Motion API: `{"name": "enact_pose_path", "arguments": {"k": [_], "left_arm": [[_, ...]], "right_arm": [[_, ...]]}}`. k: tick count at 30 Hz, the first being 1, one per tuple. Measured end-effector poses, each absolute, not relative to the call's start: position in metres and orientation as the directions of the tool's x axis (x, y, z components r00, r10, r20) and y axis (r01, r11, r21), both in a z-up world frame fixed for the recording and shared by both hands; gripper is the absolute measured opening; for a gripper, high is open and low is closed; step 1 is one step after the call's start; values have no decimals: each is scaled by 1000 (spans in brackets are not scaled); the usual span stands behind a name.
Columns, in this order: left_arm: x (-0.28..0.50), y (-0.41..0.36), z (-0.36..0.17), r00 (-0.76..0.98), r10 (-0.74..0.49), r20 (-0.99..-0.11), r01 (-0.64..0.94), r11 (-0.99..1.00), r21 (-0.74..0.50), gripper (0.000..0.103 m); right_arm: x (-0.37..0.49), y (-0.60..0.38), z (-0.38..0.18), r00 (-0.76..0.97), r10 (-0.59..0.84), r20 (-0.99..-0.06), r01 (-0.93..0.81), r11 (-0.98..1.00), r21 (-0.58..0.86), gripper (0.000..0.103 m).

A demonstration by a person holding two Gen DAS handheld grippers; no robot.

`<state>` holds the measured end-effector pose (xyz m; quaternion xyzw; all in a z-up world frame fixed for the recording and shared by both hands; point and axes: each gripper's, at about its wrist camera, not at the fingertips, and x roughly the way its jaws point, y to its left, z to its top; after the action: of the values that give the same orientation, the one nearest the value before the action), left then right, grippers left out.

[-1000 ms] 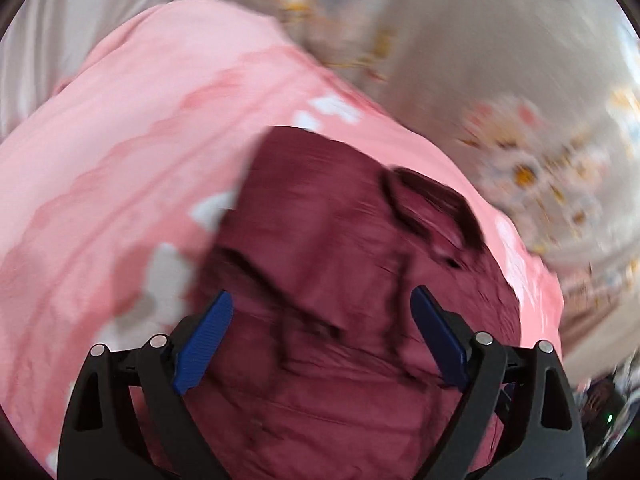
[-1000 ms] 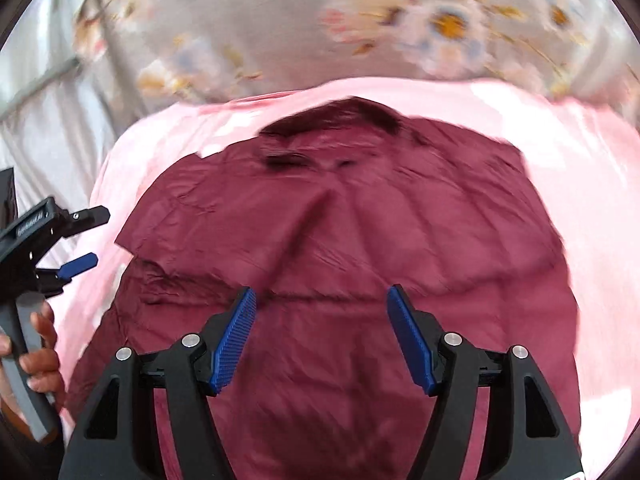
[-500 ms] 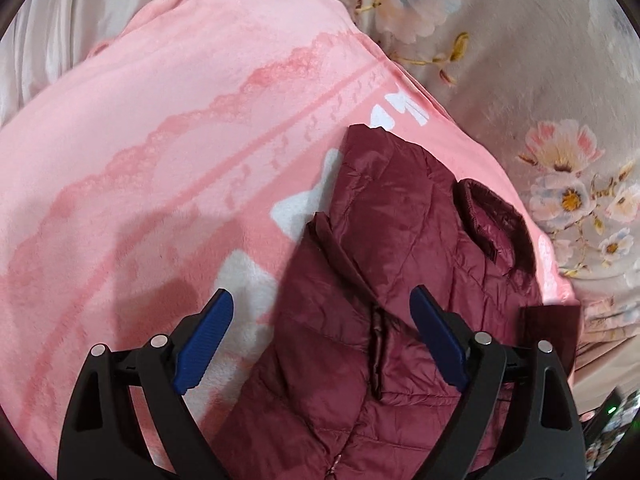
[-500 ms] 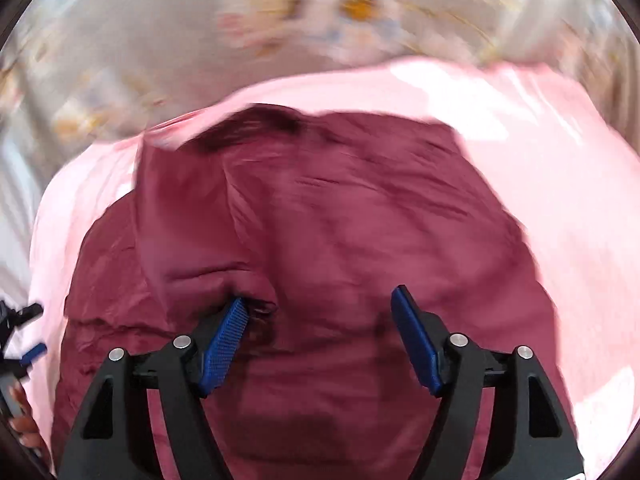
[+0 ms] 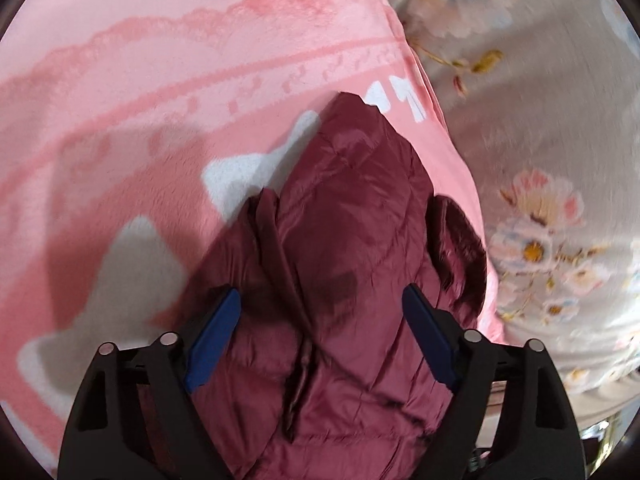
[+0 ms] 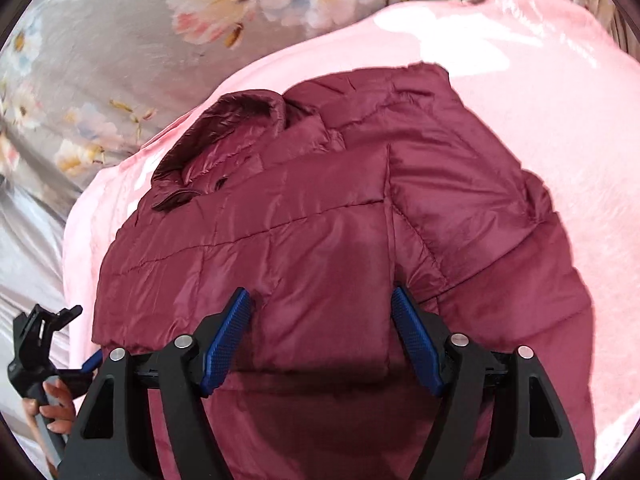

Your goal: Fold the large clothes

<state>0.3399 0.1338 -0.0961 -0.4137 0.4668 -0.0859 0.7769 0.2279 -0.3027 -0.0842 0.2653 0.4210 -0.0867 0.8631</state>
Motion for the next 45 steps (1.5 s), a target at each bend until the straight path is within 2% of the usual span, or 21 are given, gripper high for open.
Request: {"name": "enact_pose_path", "arguments": {"k": [1,2,3,4,6,8,10,12,16,20,22,23,25,28,29,30,34,38,40,43,45], "left_arm": [[343,135,-97,547,-522,-655,-259,638,-725,67],[345,137,-98,547,-521,-655,-263,636,-725,58],[346,138,-98,549,-519,-655,-266,634,-726,49],[347,141,-97,552,-517,-654,-267,634,-726,45],[346,143,-93,560,-505,-656,-261,644,-719,25],[345,142,-88,574,-464,-675,-244,690,-682,19],[345,138,-87,574,-427,-699,-233,733,-639,8],[346,134,-92,560,-428,-709,-227,744,-629,7],[345,128,-99,540,-433,-722,-229,750,-620,7],[346,129,-100,536,-434,-724,-234,747,-622,8],[349,129,-101,534,-437,-724,-244,741,-626,7],[349,129,-100,534,-431,-727,-243,746,-621,7],[346,128,-93,555,-404,-727,-229,766,-600,0],[335,126,-73,613,-320,-722,-192,827,-529,0],[334,125,-71,618,-307,-724,-186,837,-514,0],[334,123,-72,615,-304,-728,-176,846,-502,0],[340,114,-98,556,-279,-783,-193,873,-448,0],[339,110,-101,564,-249,-788,-172,897,-407,0],[340,106,-97,556,-229,-799,-161,914,-373,1],[334,107,-90,552,-218,-805,-161,919,-359,5],[324,109,-80,563,-199,-803,-149,930,-335,24]], "right_arm": [[229,-301,-83,627,78,-775,359,854,377,40],[231,-300,-79,630,90,-771,339,862,378,21],[230,-299,-67,651,92,-753,318,868,381,14],[226,-298,-55,674,75,-735,305,878,369,13],[221,-295,-34,701,26,-712,290,903,318,12],[218,-289,-20,707,-39,-706,273,936,222,12],[220,-287,-25,692,-64,-719,274,945,180,12],[223,-289,-38,665,-46,-746,273,944,186,12],[217,-295,-69,624,41,-780,290,915,281,29],[214,-293,-71,642,38,-766,281,918,281,31],[219,-291,-66,650,35,-759,260,928,266,23],[219,-290,-62,656,31,-754,252,933,257,9],[211,-286,-36,715,23,-698,209,947,245,8],[193,-285,-5,794,11,-608,159,962,224,8],[194,-284,-7,793,-17,-609,162,970,183,8],[202,-286,-21,755,-48,-654,179,974,136,7],[222,-303,-90,617,-30,-786,245,957,156,7],[221,-305,-94,618,-36,-785,257,954,158,7],[218,-310,-89,617,-31,-786,269,947,174,11],[195,-318,-74,634,-79,-770,314,935,162,28],[181,-323,-64,647,-125,-752,351,925,149,37]]}}
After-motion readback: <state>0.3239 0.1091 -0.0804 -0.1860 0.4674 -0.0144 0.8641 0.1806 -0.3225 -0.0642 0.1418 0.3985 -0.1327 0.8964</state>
